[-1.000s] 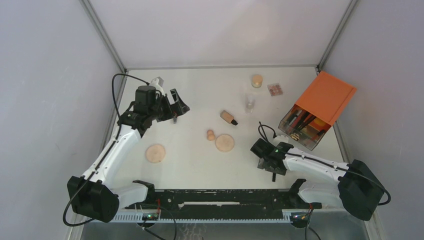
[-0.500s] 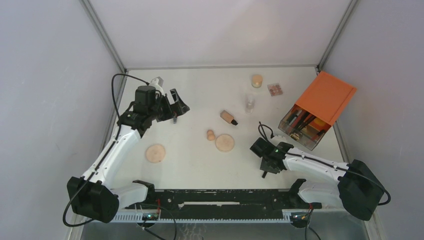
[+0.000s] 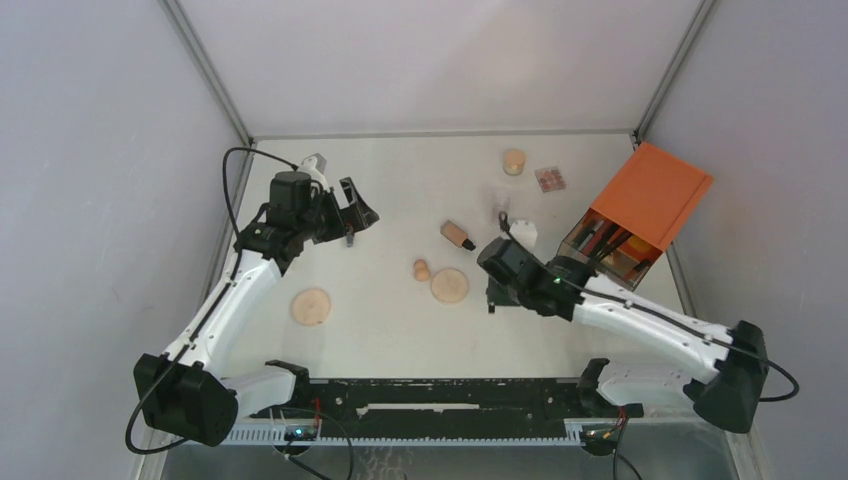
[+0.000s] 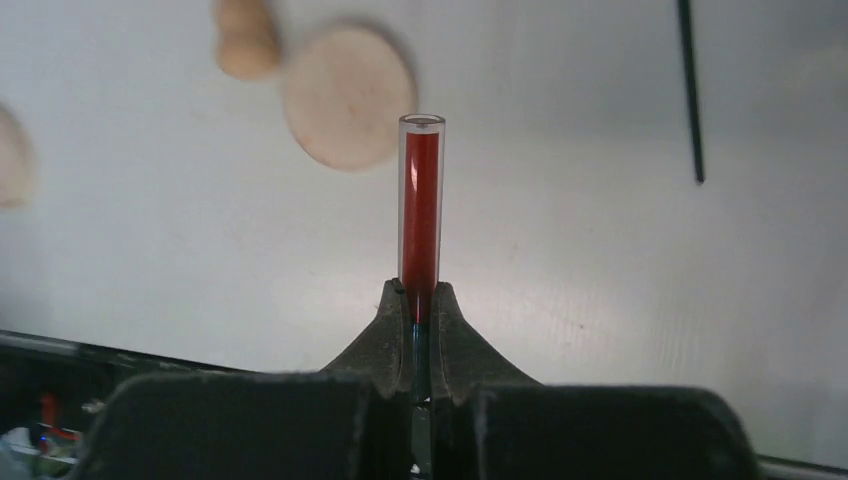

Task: Organize the makeup
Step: Place the lipstick in the drawer.

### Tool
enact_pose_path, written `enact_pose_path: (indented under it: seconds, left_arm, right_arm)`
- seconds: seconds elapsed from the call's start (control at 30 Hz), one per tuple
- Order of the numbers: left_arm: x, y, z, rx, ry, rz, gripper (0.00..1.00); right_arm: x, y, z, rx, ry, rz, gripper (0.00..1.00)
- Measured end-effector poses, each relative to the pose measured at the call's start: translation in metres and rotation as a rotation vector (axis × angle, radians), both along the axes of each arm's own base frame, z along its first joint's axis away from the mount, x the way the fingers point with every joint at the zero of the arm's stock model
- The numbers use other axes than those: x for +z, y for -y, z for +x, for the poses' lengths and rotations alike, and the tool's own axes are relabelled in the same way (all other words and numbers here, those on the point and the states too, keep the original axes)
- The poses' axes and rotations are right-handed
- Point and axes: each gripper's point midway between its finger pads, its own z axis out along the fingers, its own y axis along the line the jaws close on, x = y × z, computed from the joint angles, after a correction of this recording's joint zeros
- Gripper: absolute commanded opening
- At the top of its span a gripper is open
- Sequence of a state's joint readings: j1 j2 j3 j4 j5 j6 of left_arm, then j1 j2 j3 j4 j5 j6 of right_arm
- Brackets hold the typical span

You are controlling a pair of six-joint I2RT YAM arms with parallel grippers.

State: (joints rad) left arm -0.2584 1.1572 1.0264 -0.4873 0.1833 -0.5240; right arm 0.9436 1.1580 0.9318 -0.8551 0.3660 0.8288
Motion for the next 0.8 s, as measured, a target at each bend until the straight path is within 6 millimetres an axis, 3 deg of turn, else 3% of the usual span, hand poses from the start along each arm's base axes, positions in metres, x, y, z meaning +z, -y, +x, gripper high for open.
enact_pose_path:
  seconds: [0.07,0.13,0.2,0.33,0.43,0.57,0.8]
  left_arm:
    - [0.0,0.0,0.0,0.002,0.001,0.001,1.0]
    - [0.0,-0.001,0.0,0.004,0.003,0.003,1.0]
    - [0.0,-0.001,0.0,0.006,0.003,0.004,1.0]
    - [0.001,-0.001,0.001,0.007,0.003,0.004,1.0]
    - [0.001,-0.001,0.001,0.007,0.003,0.004,1.0]
    - [0.0,-0.001,0.001,0.007,0.003,0.004,1.0]
    - [0.0,-0.001,0.001,0.006,0.001,0.004,1.0]
  right_arm:
    - [0.038,-0.001,0.014,-0.008,0.095,0.031,0.0]
    - [0.075,0.014,0.028,-0.067,0.188,0.051,0.0]
    - [0.107,0.048,0.042,-0.192,0.269,0.06,0.0]
    - [0.143,0.134,0.048,-0.481,0.391,0.051,0.0]
    - [0.157,0.177,0.037,-0.625,0.459,0.035,0.0]
    - [0.165,0.218,0.024,-0.763,0.506,-0.029,0.0]
    - [0.144,0.248,0.021,-0.843,0.438,-0.169,0.0]
